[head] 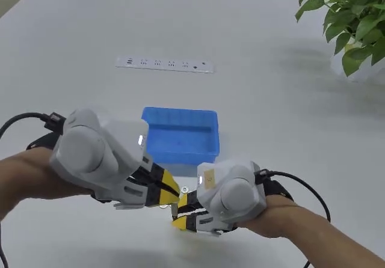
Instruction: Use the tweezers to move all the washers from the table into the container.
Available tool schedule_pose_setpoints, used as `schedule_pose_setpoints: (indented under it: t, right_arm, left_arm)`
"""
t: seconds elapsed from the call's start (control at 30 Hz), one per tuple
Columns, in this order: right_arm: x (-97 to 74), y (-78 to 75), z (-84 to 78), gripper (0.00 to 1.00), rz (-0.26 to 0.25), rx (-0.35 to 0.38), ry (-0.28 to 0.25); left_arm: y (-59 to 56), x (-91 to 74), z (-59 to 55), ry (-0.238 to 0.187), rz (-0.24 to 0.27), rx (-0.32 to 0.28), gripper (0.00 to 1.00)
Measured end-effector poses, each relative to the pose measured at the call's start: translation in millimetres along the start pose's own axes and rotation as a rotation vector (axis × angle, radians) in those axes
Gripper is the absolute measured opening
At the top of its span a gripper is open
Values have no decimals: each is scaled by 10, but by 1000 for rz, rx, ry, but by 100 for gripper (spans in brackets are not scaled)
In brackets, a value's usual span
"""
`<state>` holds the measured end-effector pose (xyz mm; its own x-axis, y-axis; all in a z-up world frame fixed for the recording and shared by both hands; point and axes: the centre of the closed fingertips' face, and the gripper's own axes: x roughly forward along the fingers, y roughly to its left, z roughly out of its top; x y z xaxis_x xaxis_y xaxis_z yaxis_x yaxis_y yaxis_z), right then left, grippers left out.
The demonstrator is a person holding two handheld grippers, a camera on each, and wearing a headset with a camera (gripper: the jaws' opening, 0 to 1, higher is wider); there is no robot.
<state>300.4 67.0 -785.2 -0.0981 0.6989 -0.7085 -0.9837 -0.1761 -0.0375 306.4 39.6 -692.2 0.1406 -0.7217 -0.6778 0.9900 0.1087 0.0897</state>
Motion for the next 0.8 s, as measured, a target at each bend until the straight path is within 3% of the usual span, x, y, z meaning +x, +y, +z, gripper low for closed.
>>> schedule_pose_setpoints:
  t: [0.13, 0.27, 0.8]
  right_arm:
    - [-1, 7, -2, 11, 0, 4, -3]
    - [-4, 12, -4, 12, 0, 4, -3]
    - [-61, -42, 69, 20, -26, 28, -11]
  left_arm:
    - [-29, 53, -76, 29, -7, 8, 6]
    - [-53, 44, -45, 9, -8, -7, 6]
    - [-77, 4, -36, 34, -13, -7, 5]
